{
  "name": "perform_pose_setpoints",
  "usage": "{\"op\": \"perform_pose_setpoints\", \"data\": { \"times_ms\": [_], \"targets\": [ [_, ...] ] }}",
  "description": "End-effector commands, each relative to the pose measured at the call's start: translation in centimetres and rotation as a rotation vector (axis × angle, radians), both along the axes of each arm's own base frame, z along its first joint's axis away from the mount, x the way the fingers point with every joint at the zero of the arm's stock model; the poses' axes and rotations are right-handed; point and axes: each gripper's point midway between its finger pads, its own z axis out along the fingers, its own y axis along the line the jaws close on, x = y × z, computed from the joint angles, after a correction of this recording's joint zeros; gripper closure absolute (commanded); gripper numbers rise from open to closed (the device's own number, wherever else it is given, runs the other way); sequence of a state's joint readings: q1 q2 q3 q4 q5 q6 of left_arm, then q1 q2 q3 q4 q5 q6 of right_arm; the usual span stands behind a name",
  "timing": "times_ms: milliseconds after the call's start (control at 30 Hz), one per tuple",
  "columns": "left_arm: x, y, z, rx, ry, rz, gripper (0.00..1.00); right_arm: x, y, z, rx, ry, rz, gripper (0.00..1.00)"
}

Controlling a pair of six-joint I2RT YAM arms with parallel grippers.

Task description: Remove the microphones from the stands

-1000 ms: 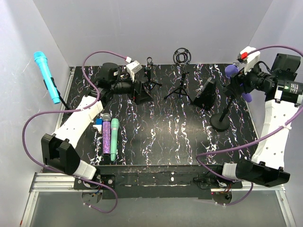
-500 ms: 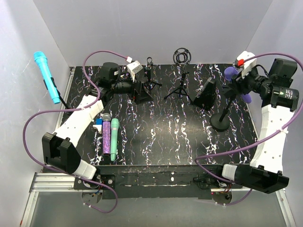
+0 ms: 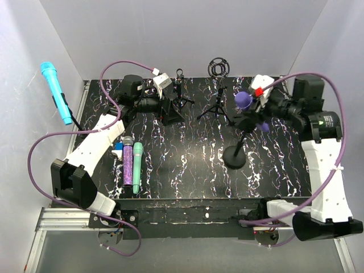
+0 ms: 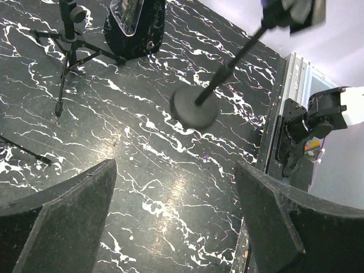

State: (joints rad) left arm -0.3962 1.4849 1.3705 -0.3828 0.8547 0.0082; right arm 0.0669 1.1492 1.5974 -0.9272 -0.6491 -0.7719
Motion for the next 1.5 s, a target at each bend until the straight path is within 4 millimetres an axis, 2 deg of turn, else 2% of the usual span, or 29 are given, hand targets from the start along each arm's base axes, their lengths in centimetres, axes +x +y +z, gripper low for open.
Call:
{"op": "perform_pose_setpoints", "data": {
  "times_ms": [0,67,167,233,333,467,600,700,833,933,1133,1467],
  "targets": [
    [0.0,-0.4,1.6,-0.030,-0.060,-0.034,0.15,-2.3,5.0,2.5,0.072,-0.069,0.146,0.95],
    [0.0,-0.5,1.9,-0.028,-0.089,-0.058,0.14,-1.9,6.8,2.9,0.087,-0.081,0.180,0.99],
    [-0.2,-0.6,2.7,-0.025,-0.135,-0.095,0.12,-0.9,9.6,3.8,0.113,-0.096,0.228,0.99],
    [-0.2,-0.3,3.0,-0.011,-0.166,-0.093,0.02,-0.2,11.4,4.5,0.153,-0.079,0.238,0.99],
    [0.1,0.5,2.3,0.037,-0.167,-0.038,0.02,0.8,14.0,4.6,0.199,-0.036,0.258,0.99],
    [-1.0,0.4,3.1,0.024,-0.243,-0.076,0.02,1.9,15.9,4.5,0.256,0.007,0.223,0.99],
    [-2.1,-0.7,3.8,-0.024,-0.327,-0.093,0.02,2.7,16.6,5.6,0.322,0.027,0.191,0.99],
    [-2.1,-1.0,4.0,-0.033,-0.333,-0.101,0.02,2.3,17.0,6.8,0.348,0.023,0.222,0.99],
    [-1.9,-1.5,4.3,-0.045,-0.339,-0.134,0.02,1.7,17.5,7.3,0.379,0.020,0.268,0.99],
    [-1.7,-2.0,4.1,-0.056,-0.311,-0.159,0.02,1.6,17.5,6.2,0.390,0.012,0.267,0.99],
    [-1.5,-3.2,3.3,-0.066,-0.285,-0.189,0.02,2.4,16.6,2.3,0.329,0.035,0.227,0.99],
    [-2.6,-5.3,3.6,-0.079,-0.310,-0.251,0.03,2.6,16.2,1.2,0.323,0.047,0.193,0.99]
  ]
}}
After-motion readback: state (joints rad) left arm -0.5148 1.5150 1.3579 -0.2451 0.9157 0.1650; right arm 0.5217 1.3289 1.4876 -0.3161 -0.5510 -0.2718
